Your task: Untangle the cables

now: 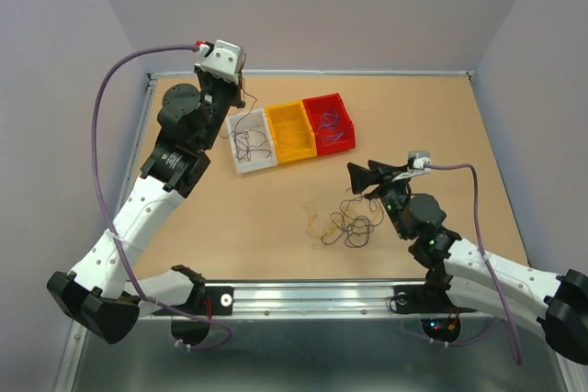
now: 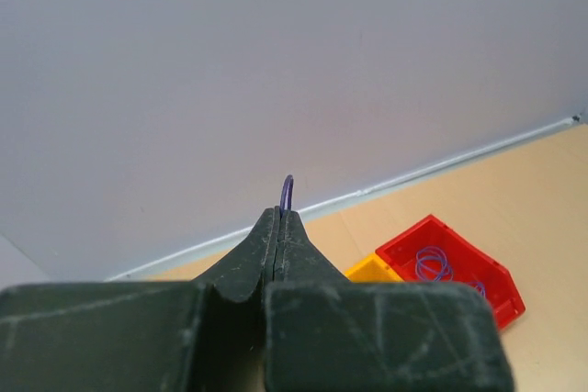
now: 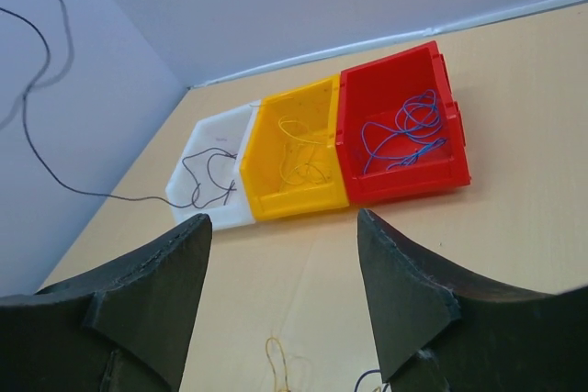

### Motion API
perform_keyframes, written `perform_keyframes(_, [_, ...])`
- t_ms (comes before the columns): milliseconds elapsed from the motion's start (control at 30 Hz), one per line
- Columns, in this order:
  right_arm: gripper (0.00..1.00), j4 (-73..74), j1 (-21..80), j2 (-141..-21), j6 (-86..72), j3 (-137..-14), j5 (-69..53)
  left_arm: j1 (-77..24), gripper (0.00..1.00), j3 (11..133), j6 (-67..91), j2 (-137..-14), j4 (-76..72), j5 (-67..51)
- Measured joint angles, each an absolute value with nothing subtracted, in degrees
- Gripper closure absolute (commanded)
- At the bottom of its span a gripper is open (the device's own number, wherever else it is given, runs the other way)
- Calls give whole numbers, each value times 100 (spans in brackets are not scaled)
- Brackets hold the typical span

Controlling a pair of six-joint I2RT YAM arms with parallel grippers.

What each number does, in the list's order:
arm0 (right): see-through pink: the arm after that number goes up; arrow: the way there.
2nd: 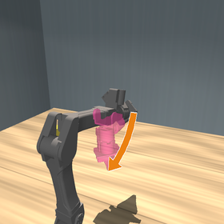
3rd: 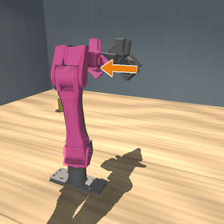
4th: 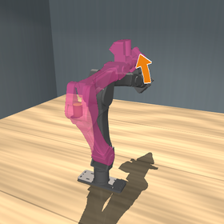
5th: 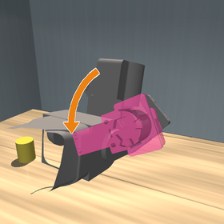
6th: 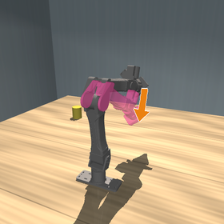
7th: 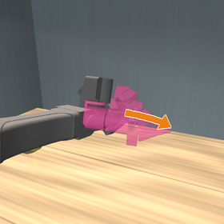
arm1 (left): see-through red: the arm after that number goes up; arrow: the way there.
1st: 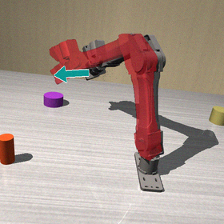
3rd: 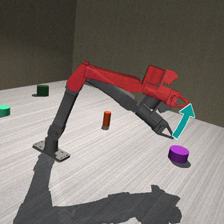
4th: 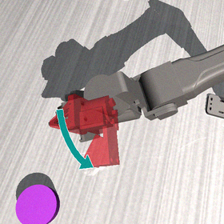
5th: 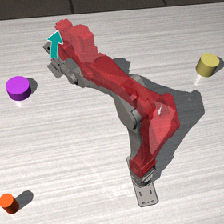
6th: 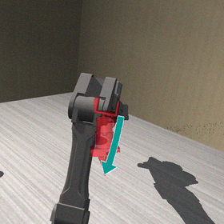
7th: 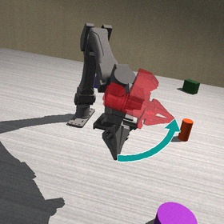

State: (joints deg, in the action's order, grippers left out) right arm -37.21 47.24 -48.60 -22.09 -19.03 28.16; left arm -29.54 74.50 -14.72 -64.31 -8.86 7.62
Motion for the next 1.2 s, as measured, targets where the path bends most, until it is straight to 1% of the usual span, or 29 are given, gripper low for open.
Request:
perform_keyframes(167, [30,-3767,4724,-4543,-2180,-1737,2823,-2952,100,6855,-1527,-6543,-1079,1017])
perform_keyframes(300, [30,-3774,4724,-4499,-2161,-1715,2823,-2943,100,6569,-1577,-6823,-1269,1273])
perform_keyframes(433, [30,-3774,4724,-4418,-2123,-1704,2823,-2915,100,6023,-1671,-6969,-1573,1520])
perform_keyframes(700, [30,-3774,4724,-4309,-2080,-1704,2827,-2753,100,5612,-1949,-7382,-1940,1997])
perform_keyframes(833, [30,-3776,4724,-4309,-2073,-1704,2825,-2585,100,5640,-2049,-7592,-1883,2123])
perform_keyframes(967, [30,-3776,4724,-4309,-2071,-1704,2827,-2449,100,6165,-2056,-8261,-1354,2132])
perform_keyframes(1100, [30,-3776,4724,-4309,-2071,-1704,2829,-2399,100,6379,-2053,-8831,-934,1959])
perform_keyframes(1200, [30,-3774,4724,-4309,-2071,-1704,2829,-2390,100,6379,-2071,-8917,-556,1785])
